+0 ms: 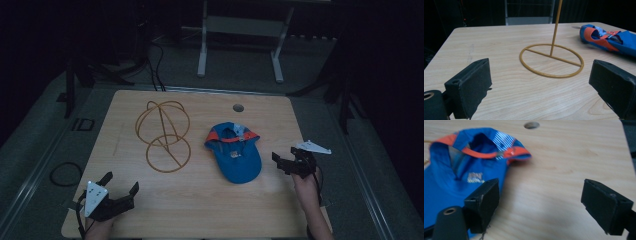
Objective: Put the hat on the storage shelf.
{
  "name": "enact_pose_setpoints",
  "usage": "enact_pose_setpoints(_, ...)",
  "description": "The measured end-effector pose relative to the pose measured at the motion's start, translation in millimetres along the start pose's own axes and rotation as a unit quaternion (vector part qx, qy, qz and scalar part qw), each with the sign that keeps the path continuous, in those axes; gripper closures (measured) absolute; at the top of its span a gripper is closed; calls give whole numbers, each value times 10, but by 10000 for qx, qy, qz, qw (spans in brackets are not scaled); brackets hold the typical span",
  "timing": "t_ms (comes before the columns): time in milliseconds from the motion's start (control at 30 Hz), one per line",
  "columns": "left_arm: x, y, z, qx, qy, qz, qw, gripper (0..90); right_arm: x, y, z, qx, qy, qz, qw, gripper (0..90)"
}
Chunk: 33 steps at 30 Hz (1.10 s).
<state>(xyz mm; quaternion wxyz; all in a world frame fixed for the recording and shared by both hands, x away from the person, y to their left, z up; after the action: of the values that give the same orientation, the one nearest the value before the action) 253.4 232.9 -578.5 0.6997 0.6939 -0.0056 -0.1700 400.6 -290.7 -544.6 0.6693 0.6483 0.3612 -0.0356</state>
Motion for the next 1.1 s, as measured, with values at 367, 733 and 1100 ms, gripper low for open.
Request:
enact_pose_setpoints(367,0,-6,16,-300,-123,-348,9989,57,277,386,-196,-77,222,-120,9997,137)
enact_pose_setpoints(733,-12,7,43,-216,-181,-415,9987,56,685,583,-562,-712,835,-523,9926,194)
enact_pose_setpoints(1100,-28,31,89,-182,-341,-348,9986,24,1053,808,-559,-893,807,-569,9911,249)
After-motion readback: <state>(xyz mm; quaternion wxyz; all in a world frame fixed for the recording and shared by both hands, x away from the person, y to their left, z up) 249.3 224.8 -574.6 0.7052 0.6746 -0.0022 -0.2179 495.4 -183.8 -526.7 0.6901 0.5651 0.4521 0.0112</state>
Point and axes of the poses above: each handheld gripper's, and its own axes: x roughly forward along the jaws, y roughly out of its top, z roughly to its right, the point moved 6 cm from there along x, roughly forward along the jaws, and after that the axes turned 3 degrees about y, right-handed, at the moved point
